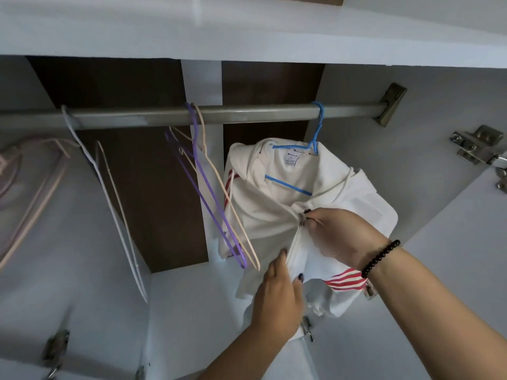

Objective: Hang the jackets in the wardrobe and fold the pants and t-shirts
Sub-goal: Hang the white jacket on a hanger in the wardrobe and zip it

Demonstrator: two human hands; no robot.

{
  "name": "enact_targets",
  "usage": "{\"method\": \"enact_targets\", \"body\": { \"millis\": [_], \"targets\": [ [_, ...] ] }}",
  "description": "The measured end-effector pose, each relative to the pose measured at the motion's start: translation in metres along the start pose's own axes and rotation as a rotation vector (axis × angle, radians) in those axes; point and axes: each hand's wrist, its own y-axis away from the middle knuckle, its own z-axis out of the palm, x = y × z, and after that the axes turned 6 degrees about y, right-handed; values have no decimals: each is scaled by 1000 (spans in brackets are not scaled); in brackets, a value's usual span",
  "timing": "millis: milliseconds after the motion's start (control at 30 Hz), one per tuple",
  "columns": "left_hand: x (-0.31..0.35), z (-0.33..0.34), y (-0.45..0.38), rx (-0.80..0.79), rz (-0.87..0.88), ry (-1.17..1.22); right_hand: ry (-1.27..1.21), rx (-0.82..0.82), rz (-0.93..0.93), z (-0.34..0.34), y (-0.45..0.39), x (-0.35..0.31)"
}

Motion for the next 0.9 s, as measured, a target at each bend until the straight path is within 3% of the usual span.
{"method": "enact_targets", "body": {
  "millis": [167, 300, 567, 900],
  "targets": [
    [25, -19, -41, 238, 172, -150, 93, -21, 0, 3, 3, 4],
    [10, -24, -44, 193, 186, -287, 42, 12, 41, -2, -10, 2],
    [-58, -19, -10, -35, -158, -424, -138, 13, 88, 8, -29, -4],
    [-77, -32, -16, -21, -329, -362, -16, -4, 2, 24, -39, -23]
  ]
}}
